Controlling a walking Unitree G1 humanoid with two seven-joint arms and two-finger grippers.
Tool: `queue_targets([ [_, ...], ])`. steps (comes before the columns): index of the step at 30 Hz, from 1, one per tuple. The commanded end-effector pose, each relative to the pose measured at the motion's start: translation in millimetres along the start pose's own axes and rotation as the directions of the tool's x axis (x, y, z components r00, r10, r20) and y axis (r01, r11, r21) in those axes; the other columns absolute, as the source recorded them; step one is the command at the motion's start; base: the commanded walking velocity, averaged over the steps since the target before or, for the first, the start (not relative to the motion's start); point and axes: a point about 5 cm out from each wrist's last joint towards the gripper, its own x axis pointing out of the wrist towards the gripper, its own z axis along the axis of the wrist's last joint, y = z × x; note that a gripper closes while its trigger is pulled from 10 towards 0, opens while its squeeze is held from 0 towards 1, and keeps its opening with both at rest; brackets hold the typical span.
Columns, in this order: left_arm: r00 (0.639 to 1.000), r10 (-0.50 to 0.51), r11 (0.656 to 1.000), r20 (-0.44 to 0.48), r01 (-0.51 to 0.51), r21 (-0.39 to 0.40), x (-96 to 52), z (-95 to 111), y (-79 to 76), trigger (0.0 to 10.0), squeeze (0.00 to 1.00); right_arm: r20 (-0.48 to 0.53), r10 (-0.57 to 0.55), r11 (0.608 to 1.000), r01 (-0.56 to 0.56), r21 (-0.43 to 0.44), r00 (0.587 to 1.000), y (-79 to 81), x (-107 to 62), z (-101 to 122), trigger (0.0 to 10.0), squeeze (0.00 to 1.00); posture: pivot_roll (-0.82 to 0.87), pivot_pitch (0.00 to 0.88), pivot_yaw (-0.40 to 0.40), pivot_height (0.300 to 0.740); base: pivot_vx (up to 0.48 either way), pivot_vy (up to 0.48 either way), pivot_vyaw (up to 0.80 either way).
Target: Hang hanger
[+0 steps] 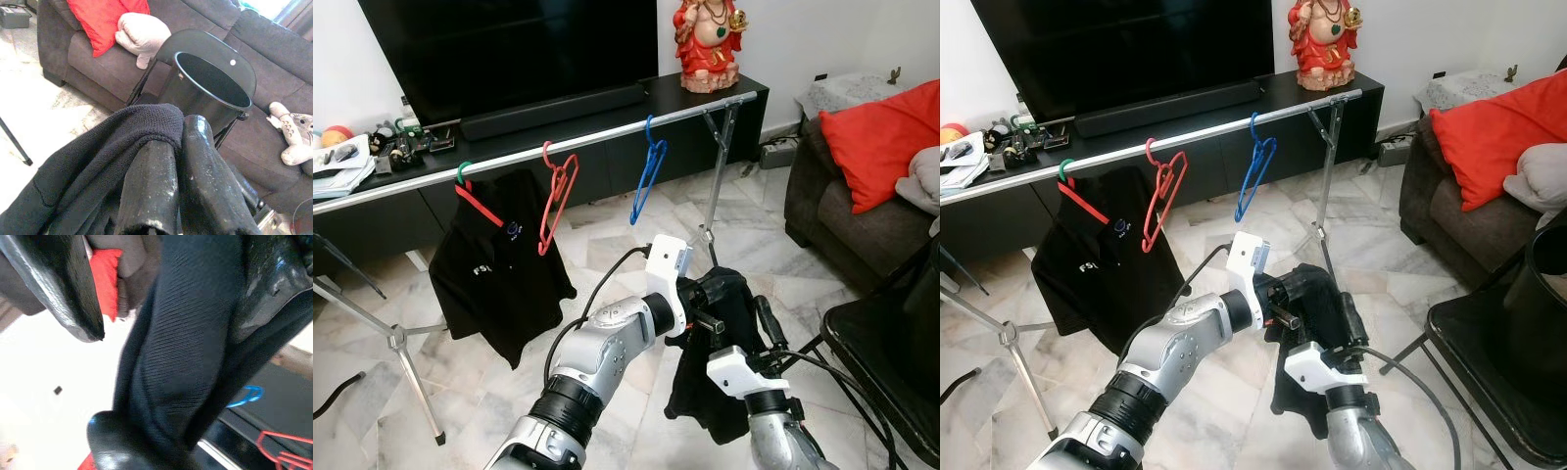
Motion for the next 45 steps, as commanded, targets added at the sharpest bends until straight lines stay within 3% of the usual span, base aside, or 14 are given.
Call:
queue_targets([
  [1, 0.998, -0.055, 0.998, 0.035, 0.057, -0.038, 10.7, -0.2, -19.5, 10.0, 0.00, 0.003, -0.021, 1.000, 0.021, 0.000, 1.000, 0.2, 1.1, 2.3, 10.0, 0.00, -0.08, 0.049, 0.174, 0.740, 0.000, 0.000, 0.00],
  [6, 0.998, -0.055, 0.998, 0.034, 0.057, -0.041, 11.0, -0.4, -19.6, 10.0, 0.00, -0.008, -0.060, 0.996, 0.060, -0.071, 0.998, -2.2, -1.2, -0.7, 10.0, 0.00, -0.08, 0.050, 0.175, 0.740, 0.000, 0.000, 0.00],
  [11, 0.998, -0.053, 0.998, 0.034, 0.055, -0.042, 11.0, -0.4, -19.4, 10.0, 0.00, -0.092, -0.058, 0.996, 0.051, -0.076, 0.994, -1.8, -6.2, -11.8, 10.0, 0.00, -0.08, 0.051, 0.174, 0.740, 0.000, 0.000, 0.00],
  [14, 0.998, -0.052, 0.998, 0.034, 0.054, -0.041, 10.8, -0.3, -19.3, 10.0, 0.00, -0.106, -0.005, 0.991, -0.010, -0.135, 0.994, 5.1, -13.8, -15.6, 10.0, 0.00, -0.08, 0.052, 0.173, 0.740, 0.000, 0.000, 0.00],
  [22, 0.998, -0.051, 0.998, 0.029, 0.052, -0.042, 10.4, -1.9, -18.9, 10.0, 0.00, -0.097, -0.035, 0.953, 0.004, -0.302, 0.995, -0.3, -13.6, -20.8, 10.0, 0.00, -0.09, 0.053, 0.175, 0.740, 0.000, 0.000, 0.00],
  [28, 0.998, -0.050, 0.998, 0.031, 0.051, -0.041, 10.5, -1.1, -18.5, 10.0, 0.00, -0.021, -0.075, 0.957, 0.067, -0.281, 0.997, -3.6, -9.0, -9.7, 10.0, 0.00, -0.09, 0.052, 0.175, 0.740, 0.000, 0.000, 0.00],
  [34, 0.999, -0.044, 0.998, 0.030, 0.045, -0.039, 9.9, -1.6, -17.1, 10.0, 0.00, 0.104, -0.026, 0.977, 0.047, -0.210, 0.994, 4.0, -6.4, 11.9, 10.0, 0.00, -0.09, 0.053, 0.176, 0.740, 0.000, 0.000, 0.00],
  [42, 0.999, -0.044, 0.998, 0.029, 0.045, -0.039, 9.7, -2.1, -17.2, 10.0, 0.00, 0.057, -0.030, 0.975, 0.042, -0.217, 0.998, 4.4, -10.0, 4.6, 10.0, 0.00, -0.09, 0.053, 0.175, 0.740, 0.000, 0.000, 0.00],
  [43, 0.999, -0.044, 0.998, 0.029, 0.045, -0.039, 9.7, -2.1, -17.2, 10.0, 0.00, 0.036, -0.035, 0.976, 0.042, -0.214, 0.999, 4.0, -10.2, 2.2, 8.9, 0.00, -0.09, 0.053, 0.175, 0.740, 0.000, 0.000, 0.00],
  [44, 0.999, -0.044, 0.998, 0.029, 0.045, -0.039, 9.7, -2.1, -17.2, 10.0, 0.00, 0.036, -0.035, 0.976, 0.042, -0.214, 0.999, 4.0, -10.2, 2.2, 8.9, 0.00, -0.09, 0.053, 0.175, 0.740, 0.000, 0.000, 0.00],
  [45, 0.999, -0.043, 0.998, 0.028, 0.044, -0.038, 9.7, -2.2, -16.8, 10.0, 0.00, 0.012, -0.041, 0.978, 0.043, -0.204, 0.999, 3.5, -10.1, -0.3, 3.5, 0.00, -0.08, 0.051, 0.176, 0.740, 0.000, 0.000, 0.00],
])
